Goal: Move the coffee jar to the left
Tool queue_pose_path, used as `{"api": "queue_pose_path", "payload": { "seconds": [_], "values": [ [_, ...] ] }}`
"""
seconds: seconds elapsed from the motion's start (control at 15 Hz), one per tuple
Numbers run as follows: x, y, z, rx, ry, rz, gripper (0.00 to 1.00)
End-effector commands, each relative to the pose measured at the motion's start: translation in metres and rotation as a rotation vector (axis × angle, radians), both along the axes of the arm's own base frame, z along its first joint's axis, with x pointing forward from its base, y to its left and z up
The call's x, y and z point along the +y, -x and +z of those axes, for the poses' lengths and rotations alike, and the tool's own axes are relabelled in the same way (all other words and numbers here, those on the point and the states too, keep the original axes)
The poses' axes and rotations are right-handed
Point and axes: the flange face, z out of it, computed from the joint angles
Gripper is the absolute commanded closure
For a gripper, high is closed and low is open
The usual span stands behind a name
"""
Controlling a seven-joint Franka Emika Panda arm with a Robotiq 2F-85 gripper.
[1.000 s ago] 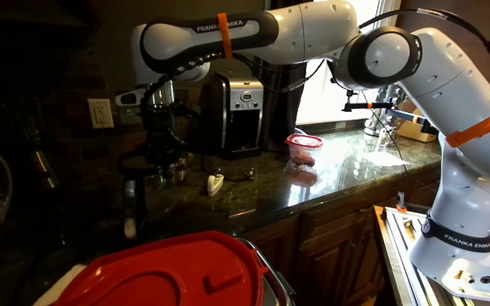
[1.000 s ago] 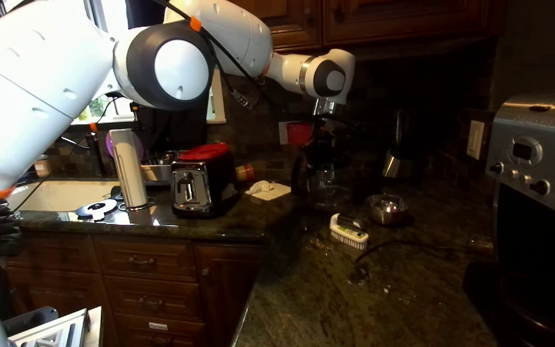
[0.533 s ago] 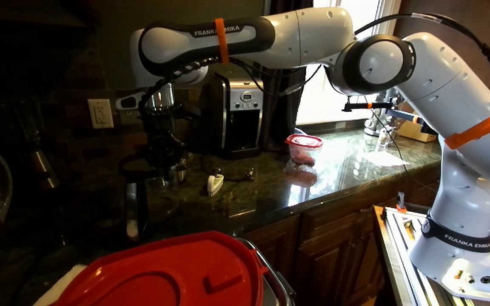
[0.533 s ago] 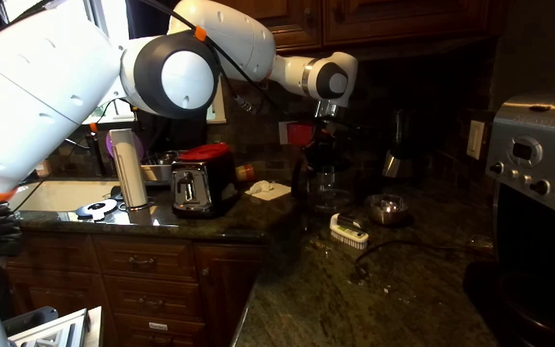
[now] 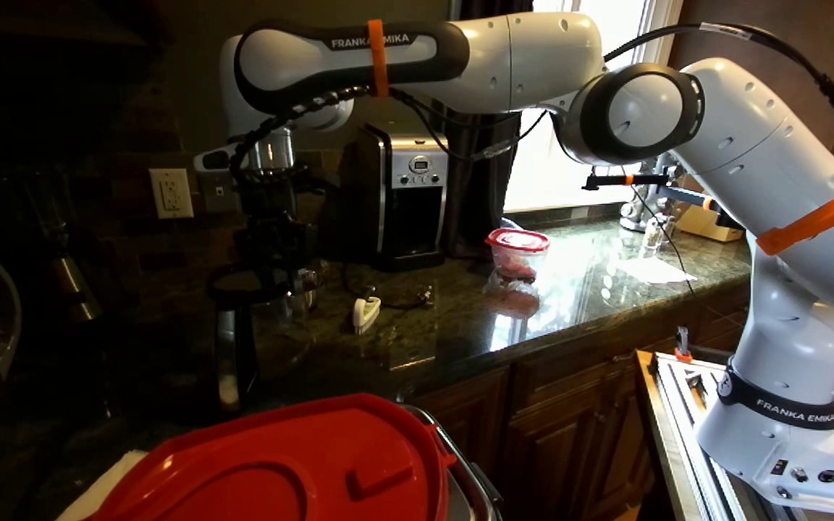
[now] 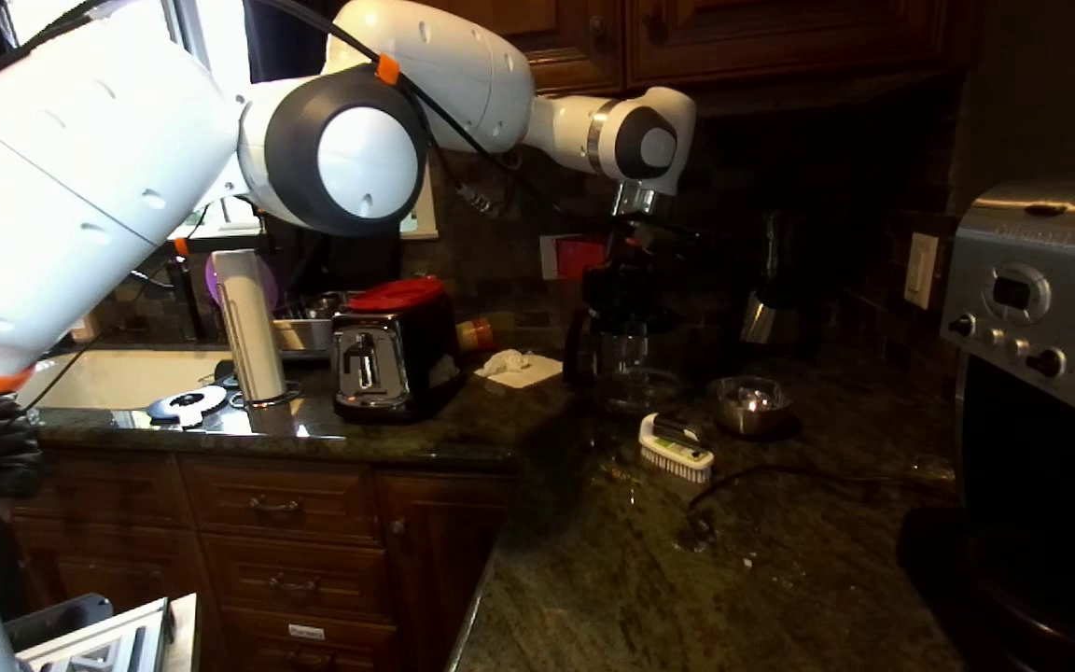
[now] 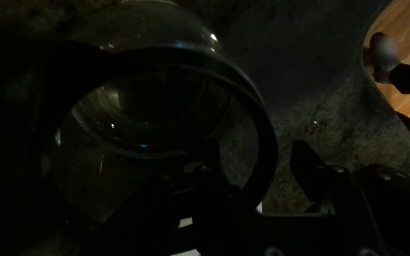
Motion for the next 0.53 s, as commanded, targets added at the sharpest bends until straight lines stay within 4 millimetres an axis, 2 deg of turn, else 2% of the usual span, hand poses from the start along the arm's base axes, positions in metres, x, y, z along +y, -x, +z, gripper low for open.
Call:
{"api": "queue_pose_path", "payload": {
  "seconds": [0.0, 0.07, 0.13, 0.47],
  "values": [
    [0.003, 0.001, 0.013, 0.002, -0.017, 0.01, 0.14],
    [0.004, 0.002, 0.018, -0.002, -0.018, 0.016, 0.05],
    [0.003, 0.005, 0.025, 0.004, -0.024, 0.026, 0.01],
    [-0.012, 0.019, 0.065, 0.008, -0.056, 0.053, 0.0]
  ]
}}
